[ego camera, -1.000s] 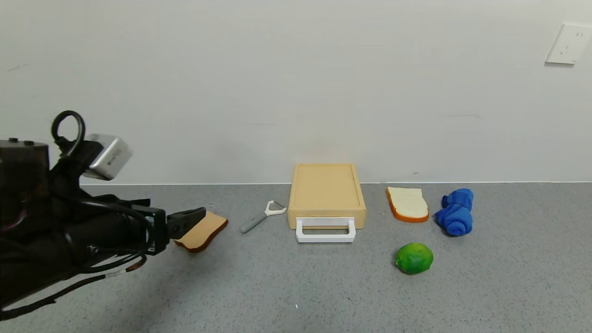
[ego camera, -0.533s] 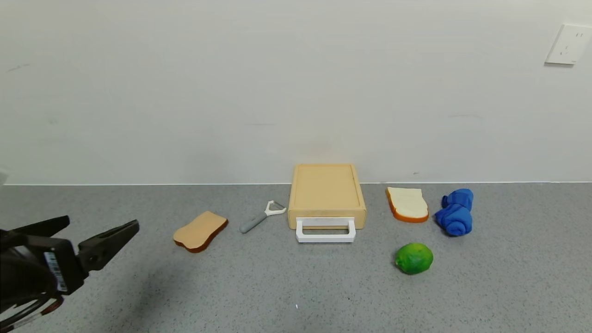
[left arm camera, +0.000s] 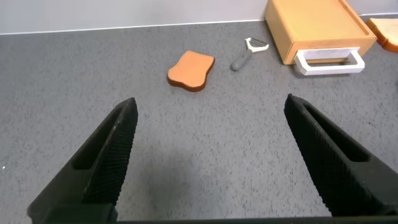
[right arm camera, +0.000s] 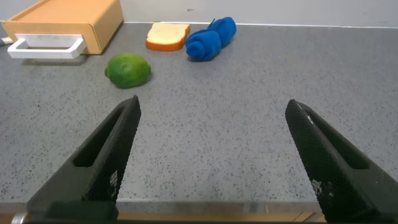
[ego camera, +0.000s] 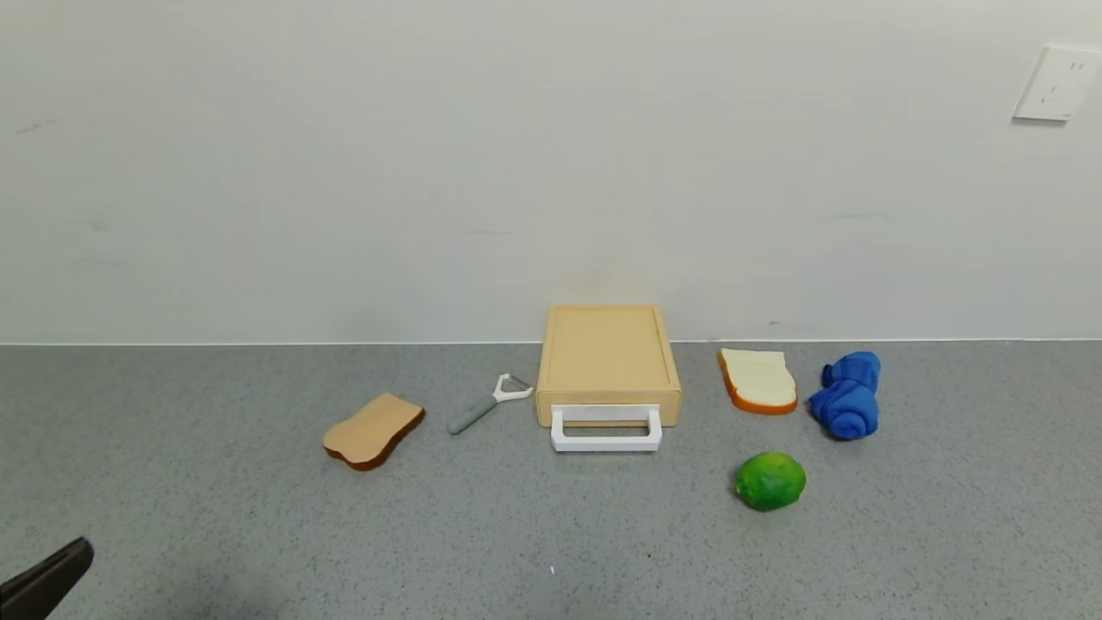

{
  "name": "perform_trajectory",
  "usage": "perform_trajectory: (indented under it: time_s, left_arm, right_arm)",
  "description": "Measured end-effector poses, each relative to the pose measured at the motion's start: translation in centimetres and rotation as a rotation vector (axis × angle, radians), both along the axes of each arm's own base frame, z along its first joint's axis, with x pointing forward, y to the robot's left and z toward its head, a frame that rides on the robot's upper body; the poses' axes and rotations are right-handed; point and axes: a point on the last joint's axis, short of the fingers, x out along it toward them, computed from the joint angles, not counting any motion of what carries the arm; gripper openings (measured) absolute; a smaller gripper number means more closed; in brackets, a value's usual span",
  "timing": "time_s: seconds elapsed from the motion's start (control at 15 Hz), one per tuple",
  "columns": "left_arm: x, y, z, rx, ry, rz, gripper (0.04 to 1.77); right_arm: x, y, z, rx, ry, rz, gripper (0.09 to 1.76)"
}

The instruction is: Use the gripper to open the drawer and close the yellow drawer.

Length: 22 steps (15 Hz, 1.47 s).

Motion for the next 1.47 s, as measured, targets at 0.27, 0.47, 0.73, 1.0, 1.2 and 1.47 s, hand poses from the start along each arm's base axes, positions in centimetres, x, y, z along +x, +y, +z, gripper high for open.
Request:
perform_trajectory:
  time_s: [0.27, 0.47, 0.73, 1.0, 1.2, 1.47]
  left_arm:
    - [-4.2, 0.8, -0.7, 0.033, -0.053, 0.0, 1.7]
    - [-6.8, 1.4, -0.5, 0.031, -0.08, 0.056, 1.71]
    - [-8.8, 1.9, 0.8, 0.038, -0.147, 0.199, 1.71]
    - [-9.5, 1.5, 1.5, 0.04, -0.182, 0.266, 1.71]
    - [-10.1, 1.2, 0.4, 0.057, -0.163, 0.299, 1.71]
    - [-11.2, 0.8, -1.5, 0.048, -0.203, 0.225, 1.72]
  right_arm:
    - [0.0, 0.0, 0.0, 0.0, 0.0, 0.0, 1.71]
    - [0.0, 0.0, 0.0, 0.0, 0.0, 0.0, 1.71]
    - [0.0, 0.0, 0.0, 0.0, 0.0, 0.0, 1.71]
    - [0.0, 0.0, 0.0, 0.0, 0.0, -0.001, 1.71]
    - [0.0, 0.0, 0.0, 0.0, 0.0, -0.001, 1.71]
    - [0.0, 0.0, 0.0, 0.0, 0.0, 0.0, 1.71]
